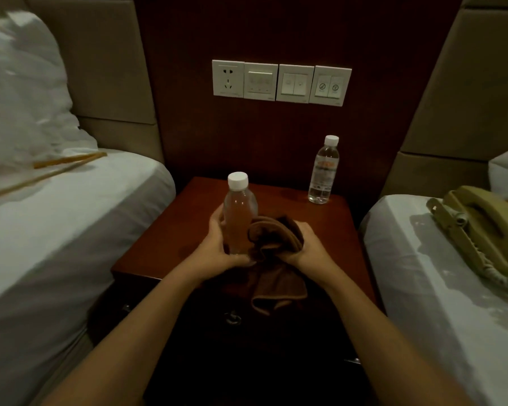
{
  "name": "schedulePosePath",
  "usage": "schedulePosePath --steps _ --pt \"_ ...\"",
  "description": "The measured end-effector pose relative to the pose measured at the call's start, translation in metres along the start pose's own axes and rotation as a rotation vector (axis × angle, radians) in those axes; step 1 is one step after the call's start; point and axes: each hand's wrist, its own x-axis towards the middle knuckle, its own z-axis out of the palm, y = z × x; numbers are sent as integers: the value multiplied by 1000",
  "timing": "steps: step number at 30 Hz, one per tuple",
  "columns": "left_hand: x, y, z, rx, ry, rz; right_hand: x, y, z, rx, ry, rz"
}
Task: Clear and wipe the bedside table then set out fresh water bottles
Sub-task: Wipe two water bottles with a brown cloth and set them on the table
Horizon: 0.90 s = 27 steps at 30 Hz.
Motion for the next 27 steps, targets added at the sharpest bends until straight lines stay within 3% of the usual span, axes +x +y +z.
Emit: schedulePosePath --steps 2,5,7,9,11,16,19,21,23,27 --pt "-10 17 0 -157 57 114 -3 4 2 37 82 28" --pt "-4 57 1 -155 183 209 -8 12 5 155 205 130" --pt "7 78 1 -93 334 203 -8 12 5 261 245 194" --pt "16 90 3 133 408 230 -7 13 5 317 259 215" --pt "23 92 3 363 403 248 -6 12 5 383 289 223" --pt "39 105 -21 512 143 69 10 -6 2 517 380 106" --pt "43 104 -27 456 49 50 28 -26 3 499 375 40" --pt "40 101 -29 417 24 57 37 -33 16 443 249 25" --pt "34 94 -29 318 60 100 38 -28 32 397 146 13" --pt "21 73 -18 100 188 191 28 0 46 360 109 0"
